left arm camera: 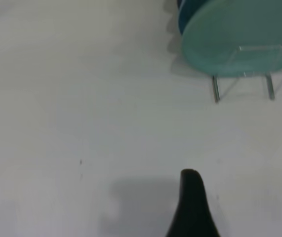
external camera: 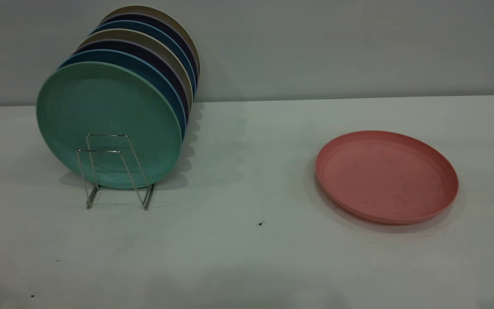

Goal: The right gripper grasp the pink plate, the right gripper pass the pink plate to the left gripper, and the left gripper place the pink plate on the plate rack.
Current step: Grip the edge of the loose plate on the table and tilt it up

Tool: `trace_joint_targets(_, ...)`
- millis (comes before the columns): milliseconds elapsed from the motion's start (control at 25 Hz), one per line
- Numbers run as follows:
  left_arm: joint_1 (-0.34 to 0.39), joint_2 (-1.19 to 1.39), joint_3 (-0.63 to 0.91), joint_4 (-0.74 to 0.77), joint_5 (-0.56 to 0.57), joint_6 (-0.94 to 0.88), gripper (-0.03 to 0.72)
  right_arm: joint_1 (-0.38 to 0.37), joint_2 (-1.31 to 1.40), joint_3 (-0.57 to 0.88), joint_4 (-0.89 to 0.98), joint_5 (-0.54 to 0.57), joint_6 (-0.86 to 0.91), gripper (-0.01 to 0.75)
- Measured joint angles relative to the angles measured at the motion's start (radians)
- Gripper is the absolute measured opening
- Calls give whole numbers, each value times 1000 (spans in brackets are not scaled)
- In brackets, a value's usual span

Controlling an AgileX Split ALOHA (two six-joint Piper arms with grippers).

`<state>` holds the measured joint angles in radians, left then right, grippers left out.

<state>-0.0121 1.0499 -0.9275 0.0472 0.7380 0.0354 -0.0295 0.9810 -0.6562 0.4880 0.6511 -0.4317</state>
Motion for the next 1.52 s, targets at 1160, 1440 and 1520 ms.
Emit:
trace_joint_targets(1160, -374, 828, -300, -743, -165, 593, 582, -203, 1253, -548, 543, 25, -504, 554)
trace_joint_targets(1440, -376, 828, -306, -750, -165, 594, 582, -203, 1367, -635, 591, 37, -514, 518)
trace_joint_targets(1520, -376, 828, -306, -751, -165, 594, 582, -203, 1385, -646, 627, 37, -534, 507)
